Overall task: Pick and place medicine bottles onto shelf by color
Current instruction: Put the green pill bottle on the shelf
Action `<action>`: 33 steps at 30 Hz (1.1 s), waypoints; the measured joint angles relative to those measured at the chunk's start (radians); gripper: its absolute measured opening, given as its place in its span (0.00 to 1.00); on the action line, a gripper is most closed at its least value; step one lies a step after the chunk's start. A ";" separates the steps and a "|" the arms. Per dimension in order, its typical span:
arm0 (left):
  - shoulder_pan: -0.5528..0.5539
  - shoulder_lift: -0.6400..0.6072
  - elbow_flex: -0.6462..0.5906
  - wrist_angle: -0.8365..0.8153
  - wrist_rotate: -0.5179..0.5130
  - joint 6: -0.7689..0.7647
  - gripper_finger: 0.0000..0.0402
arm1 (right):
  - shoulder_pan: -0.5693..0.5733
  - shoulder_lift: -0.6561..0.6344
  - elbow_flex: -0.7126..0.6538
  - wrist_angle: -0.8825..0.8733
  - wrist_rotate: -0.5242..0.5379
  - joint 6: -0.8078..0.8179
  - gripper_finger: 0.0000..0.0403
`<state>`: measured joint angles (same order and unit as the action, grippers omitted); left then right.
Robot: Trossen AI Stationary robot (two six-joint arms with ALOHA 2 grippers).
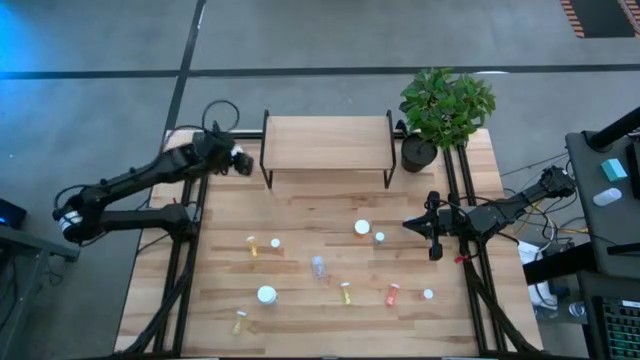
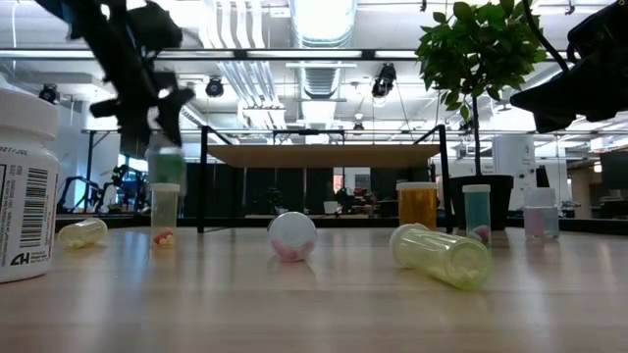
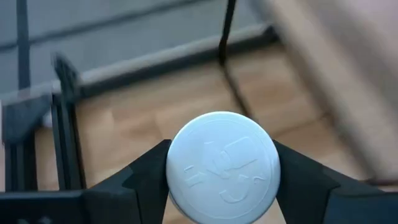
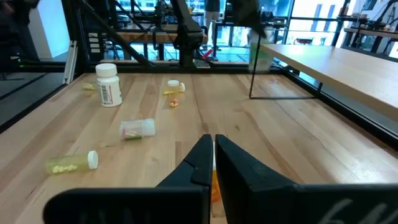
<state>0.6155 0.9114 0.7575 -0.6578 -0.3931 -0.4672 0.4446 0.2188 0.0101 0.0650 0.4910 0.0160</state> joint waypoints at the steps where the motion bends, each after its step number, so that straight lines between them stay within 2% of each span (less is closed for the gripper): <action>1: 0.000 -0.010 0.030 -0.007 -0.005 0.009 0.53 | 0.000 0.000 0.000 0.000 0.000 0.002 0.02; 6: 0.000 -0.014 0.213 -0.097 -0.068 0.073 0.54 | 0.000 0.000 0.000 0.000 0.000 0.001 0.02; 10: 0.000 0.043 0.375 -0.146 -0.087 0.132 0.54 | 0.000 0.000 0.000 0.000 0.000 0.001 0.02; 20: 0.000 0.368 0.707 -0.147 0.013 0.294 0.54 | 0.000 0.000 0.000 0.000 0.000 0.002 0.02; 26: 0.000 0.509 0.808 -0.145 0.058 0.326 0.54 | 0.000 0.000 0.000 0.000 0.000 0.002 0.02; 33: 0.000 0.564 0.820 -0.109 0.105 0.328 0.54 | 0.000 0.000 0.000 0.000 0.000 0.000 0.02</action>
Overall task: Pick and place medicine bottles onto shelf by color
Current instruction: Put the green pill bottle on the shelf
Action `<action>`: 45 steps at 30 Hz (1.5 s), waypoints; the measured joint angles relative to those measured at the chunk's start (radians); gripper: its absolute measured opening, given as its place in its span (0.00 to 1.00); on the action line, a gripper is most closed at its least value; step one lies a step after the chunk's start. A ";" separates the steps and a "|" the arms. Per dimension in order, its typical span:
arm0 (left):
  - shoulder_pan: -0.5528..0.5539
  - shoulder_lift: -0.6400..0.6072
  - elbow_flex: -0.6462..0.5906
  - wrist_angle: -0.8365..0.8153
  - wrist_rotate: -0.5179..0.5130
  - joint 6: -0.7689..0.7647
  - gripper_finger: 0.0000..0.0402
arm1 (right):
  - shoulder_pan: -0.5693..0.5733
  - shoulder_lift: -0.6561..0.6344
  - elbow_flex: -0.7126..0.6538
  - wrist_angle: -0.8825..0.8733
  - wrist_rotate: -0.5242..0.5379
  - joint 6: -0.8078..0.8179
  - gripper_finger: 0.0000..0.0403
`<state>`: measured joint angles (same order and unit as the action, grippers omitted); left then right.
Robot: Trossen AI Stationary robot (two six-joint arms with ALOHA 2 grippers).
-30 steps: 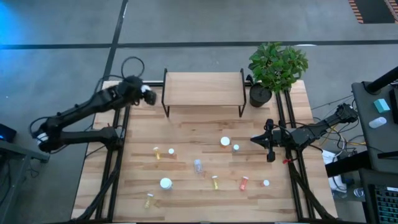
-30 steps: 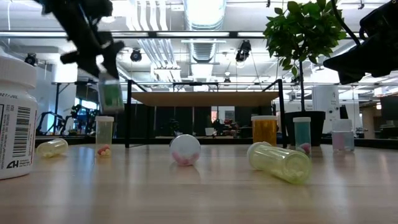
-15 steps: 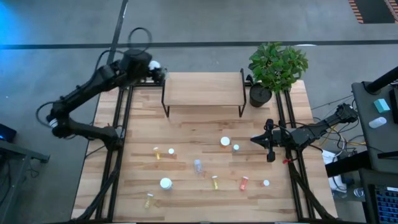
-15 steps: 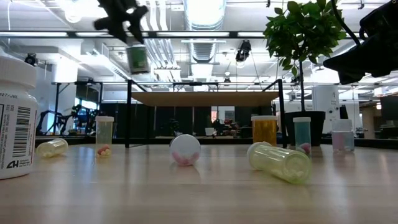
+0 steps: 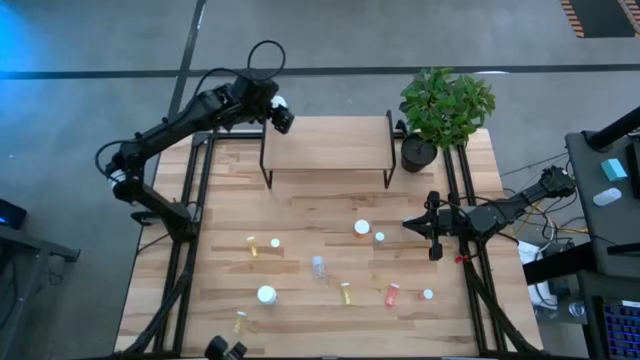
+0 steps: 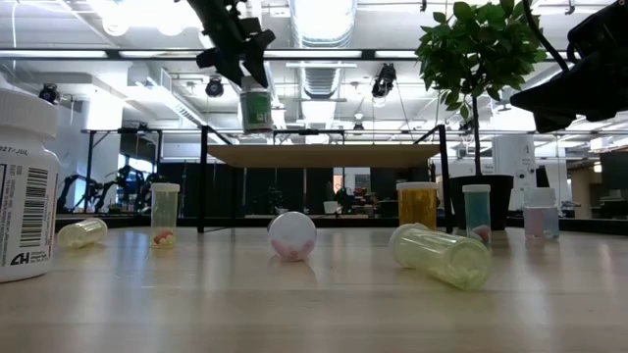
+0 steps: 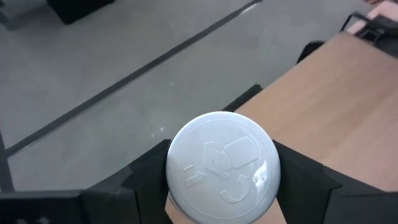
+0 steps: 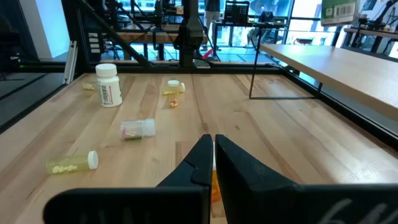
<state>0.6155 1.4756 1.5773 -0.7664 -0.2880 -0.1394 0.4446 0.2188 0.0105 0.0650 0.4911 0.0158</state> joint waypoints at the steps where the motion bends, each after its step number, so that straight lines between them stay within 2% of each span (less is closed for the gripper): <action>1: 0.000 0.005 -0.002 -0.001 0.000 0.000 0.54 | 0.000 0.000 0.000 0.000 0.000 0.001 0.02; 21: 0.000 0.025 -0.110 0.068 0.030 -0.011 0.54 | 0.000 0.000 0.000 0.000 0.000 0.002 0.02; 37: 0.000 0.024 -0.120 0.078 0.030 0.009 0.54 | 0.000 0.000 0.000 0.000 0.000 0.001 0.02; 45: 0.002 0.030 -0.123 0.093 0.016 0.017 0.65 | 0.000 0.000 0.000 0.000 0.000 0.002 0.02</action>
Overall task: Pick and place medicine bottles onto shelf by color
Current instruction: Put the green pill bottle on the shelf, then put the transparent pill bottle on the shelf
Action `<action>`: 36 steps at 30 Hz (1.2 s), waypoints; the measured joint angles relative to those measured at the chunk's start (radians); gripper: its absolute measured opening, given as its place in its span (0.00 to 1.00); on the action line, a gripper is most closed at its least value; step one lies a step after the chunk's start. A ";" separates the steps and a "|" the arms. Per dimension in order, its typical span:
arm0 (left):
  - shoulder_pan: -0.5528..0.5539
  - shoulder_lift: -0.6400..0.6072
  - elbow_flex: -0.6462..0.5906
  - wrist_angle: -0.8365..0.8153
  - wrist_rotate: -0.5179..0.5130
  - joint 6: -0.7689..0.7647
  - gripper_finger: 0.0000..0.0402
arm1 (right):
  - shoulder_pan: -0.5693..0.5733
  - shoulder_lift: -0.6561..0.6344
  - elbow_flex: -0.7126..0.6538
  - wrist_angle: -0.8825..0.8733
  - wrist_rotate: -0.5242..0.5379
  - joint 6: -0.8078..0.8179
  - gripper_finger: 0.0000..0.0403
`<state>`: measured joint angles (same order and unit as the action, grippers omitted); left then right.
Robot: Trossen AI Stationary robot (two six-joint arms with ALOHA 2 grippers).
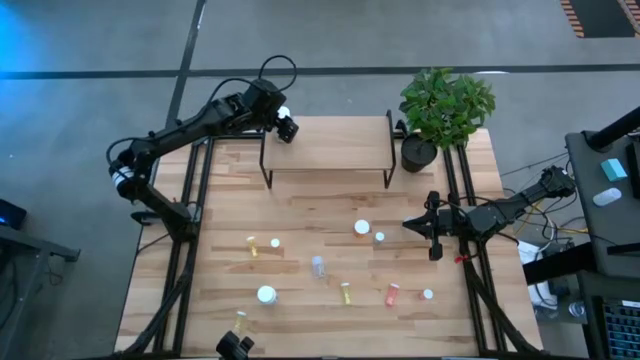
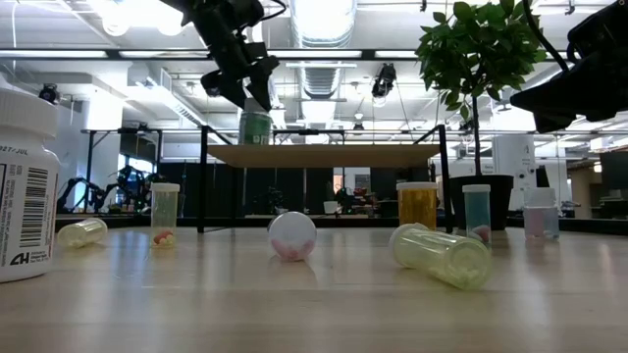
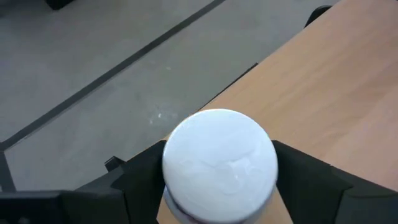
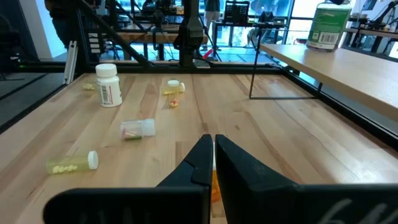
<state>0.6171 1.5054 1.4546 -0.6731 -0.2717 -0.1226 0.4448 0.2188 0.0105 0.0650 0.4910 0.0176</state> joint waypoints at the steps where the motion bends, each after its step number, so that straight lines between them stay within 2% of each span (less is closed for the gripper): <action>1: 0.002 0.000 0.000 0.000 -0.004 0.000 0.66 | 0.000 0.000 0.000 0.000 0.000 0.000 0.02; 6: 0.005 0.000 -0.002 0.012 -0.021 0.001 0.70 | 0.000 0.000 0.000 0.000 0.000 0.000 0.02; 15: 0.005 -0.023 0.007 0.015 -0.025 0.026 0.71 | 0.000 0.000 0.000 0.000 0.000 0.001 0.02; 30: -0.007 -0.182 -0.007 -0.051 -0.020 0.030 0.71 | 0.000 0.000 0.000 0.000 0.000 0.000 0.02; 36: -0.054 -0.306 -0.143 -0.016 -0.018 0.026 0.71 | 0.000 0.000 0.000 0.000 0.000 0.000 0.02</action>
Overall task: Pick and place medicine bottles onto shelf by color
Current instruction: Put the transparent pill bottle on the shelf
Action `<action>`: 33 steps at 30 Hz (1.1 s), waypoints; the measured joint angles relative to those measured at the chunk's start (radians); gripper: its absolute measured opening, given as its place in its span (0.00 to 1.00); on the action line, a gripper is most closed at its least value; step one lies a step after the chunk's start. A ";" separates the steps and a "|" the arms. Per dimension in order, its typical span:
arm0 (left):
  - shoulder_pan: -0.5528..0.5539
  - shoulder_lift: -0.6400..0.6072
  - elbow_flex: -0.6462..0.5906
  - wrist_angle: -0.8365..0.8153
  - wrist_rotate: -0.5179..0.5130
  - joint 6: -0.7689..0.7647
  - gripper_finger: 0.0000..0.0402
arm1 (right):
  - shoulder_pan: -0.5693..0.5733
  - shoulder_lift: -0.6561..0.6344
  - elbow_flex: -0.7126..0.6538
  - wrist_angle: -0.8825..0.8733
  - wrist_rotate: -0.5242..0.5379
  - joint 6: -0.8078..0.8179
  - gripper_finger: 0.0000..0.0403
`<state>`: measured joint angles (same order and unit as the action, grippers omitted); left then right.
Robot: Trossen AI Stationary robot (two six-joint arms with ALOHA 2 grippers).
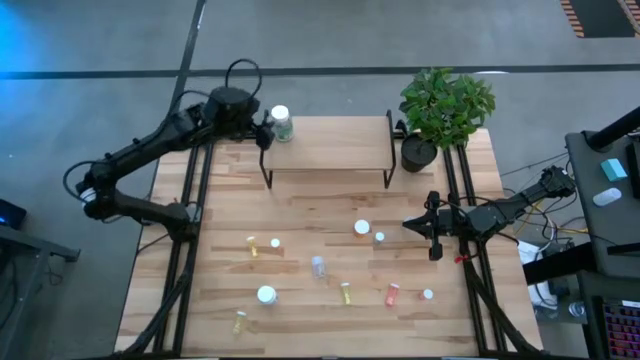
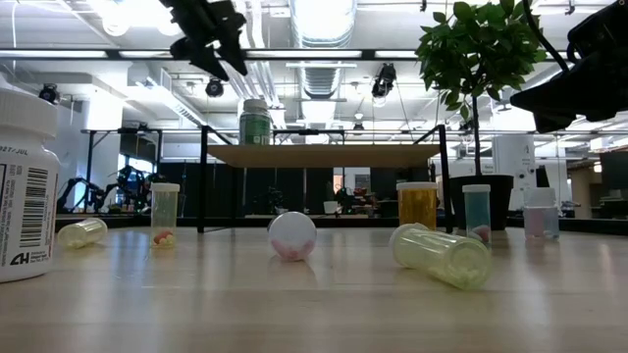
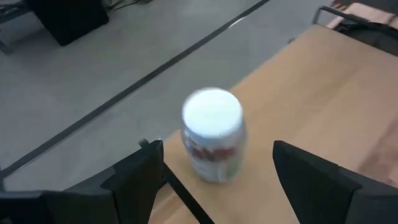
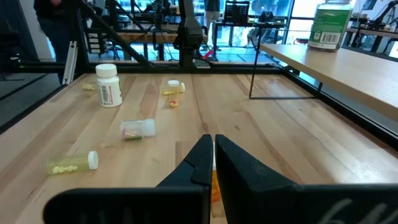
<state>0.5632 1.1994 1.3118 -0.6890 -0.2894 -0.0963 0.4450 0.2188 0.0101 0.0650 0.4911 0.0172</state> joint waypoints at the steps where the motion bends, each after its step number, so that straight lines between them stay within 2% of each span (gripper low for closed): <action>1: -0.009 -0.027 -0.039 0.019 -0.001 0.000 0.71 | 0.000 0.000 0.000 0.000 0.000 -0.001 0.02; 7: -0.072 -0.215 -0.275 0.138 -0.001 -0.055 0.71 | 0.000 0.000 0.000 0.000 0.000 0.000 0.02; 18: -0.211 -0.514 -0.593 0.193 0.024 -0.189 0.71 | 0.000 0.000 0.000 0.000 0.000 0.001 0.02; 23: -0.273 -0.583 -0.697 0.232 0.108 -0.221 0.71 | 0.000 0.000 0.000 0.000 0.000 0.001 0.02; 33: -0.388 -0.606 -0.848 0.317 0.116 -0.264 0.71 | 0.000 0.000 0.000 0.000 0.000 0.000 0.02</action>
<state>0.1747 0.5934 0.4638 -0.3718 -0.1738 -0.3599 0.4446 0.2188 0.0105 0.0650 0.4909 0.0176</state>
